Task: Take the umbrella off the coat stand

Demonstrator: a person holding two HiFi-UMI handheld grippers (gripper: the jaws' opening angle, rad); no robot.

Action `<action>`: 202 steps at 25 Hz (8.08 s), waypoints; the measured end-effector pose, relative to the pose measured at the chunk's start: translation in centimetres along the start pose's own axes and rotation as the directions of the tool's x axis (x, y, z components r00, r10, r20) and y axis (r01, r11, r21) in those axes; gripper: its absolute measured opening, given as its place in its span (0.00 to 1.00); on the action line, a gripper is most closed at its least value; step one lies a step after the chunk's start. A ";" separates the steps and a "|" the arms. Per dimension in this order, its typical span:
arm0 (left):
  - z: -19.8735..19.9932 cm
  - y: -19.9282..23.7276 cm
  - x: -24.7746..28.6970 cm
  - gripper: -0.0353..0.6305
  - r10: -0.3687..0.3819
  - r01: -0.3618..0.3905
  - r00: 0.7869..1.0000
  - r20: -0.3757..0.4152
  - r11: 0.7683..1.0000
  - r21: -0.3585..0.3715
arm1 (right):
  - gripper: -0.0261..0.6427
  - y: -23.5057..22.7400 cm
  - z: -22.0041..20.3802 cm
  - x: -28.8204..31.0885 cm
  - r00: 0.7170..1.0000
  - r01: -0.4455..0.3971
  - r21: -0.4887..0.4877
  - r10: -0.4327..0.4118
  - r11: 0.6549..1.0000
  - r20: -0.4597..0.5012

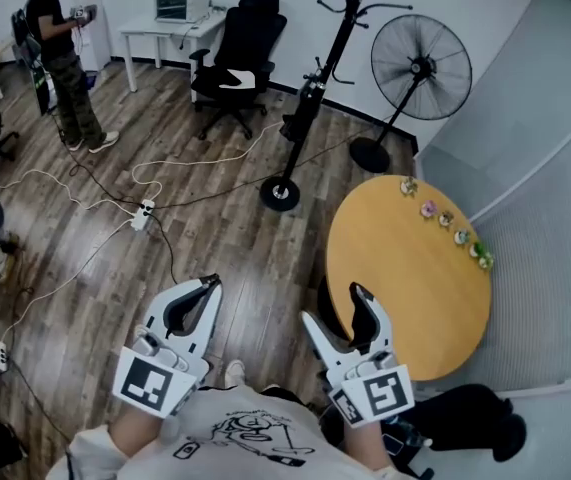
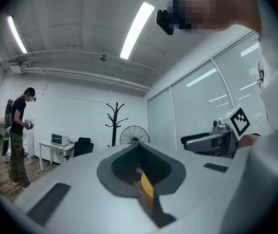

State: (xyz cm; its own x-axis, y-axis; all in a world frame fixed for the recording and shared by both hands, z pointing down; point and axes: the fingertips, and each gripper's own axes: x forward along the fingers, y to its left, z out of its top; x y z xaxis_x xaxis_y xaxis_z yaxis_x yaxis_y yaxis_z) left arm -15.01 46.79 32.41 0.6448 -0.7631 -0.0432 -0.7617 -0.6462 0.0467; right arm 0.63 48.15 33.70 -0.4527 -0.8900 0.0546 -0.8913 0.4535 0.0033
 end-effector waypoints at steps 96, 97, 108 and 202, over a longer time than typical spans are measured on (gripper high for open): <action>0.2 4.9 33.4 0.06 0.002 -0.002 1.000 -0.022 1.000 0.021 | 0.47 -28.2 1.8 17.9 0.999 -0.029 0.039 0.028 0.999 0.039; 0.1 4.8 33.9 0.06 0.004 -0.003 1.000 -0.023 1.000 0.021 | 0.46 -28.7 1.7 18.1 0.999 -0.031 0.039 0.030 0.999 0.037; -0.9 4.2 36.4 0.06 0.020 -0.019 0.999 -0.039 1.000 0.017 | 0.45 -31.2 0.9 18.8 0.999 -0.049 0.046 0.048 0.998 0.027; 0.1 36.3 56.4 0.06 -0.070 0.069 0.997 -0.026 0.997 -0.022 | 0.42 -36.6 3.6 55.1 0.999 0.032 -0.002 -0.032 0.999 -0.028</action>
State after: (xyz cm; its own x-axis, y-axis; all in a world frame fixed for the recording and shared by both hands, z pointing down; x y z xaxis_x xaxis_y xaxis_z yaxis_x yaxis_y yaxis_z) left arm -6.33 -19.72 31.58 0.6977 -0.7161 -0.0204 -0.7138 -0.6973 0.0659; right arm 8.21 -17.64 32.95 -0.4229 -0.9024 0.0823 -0.9052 0.4249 0.0071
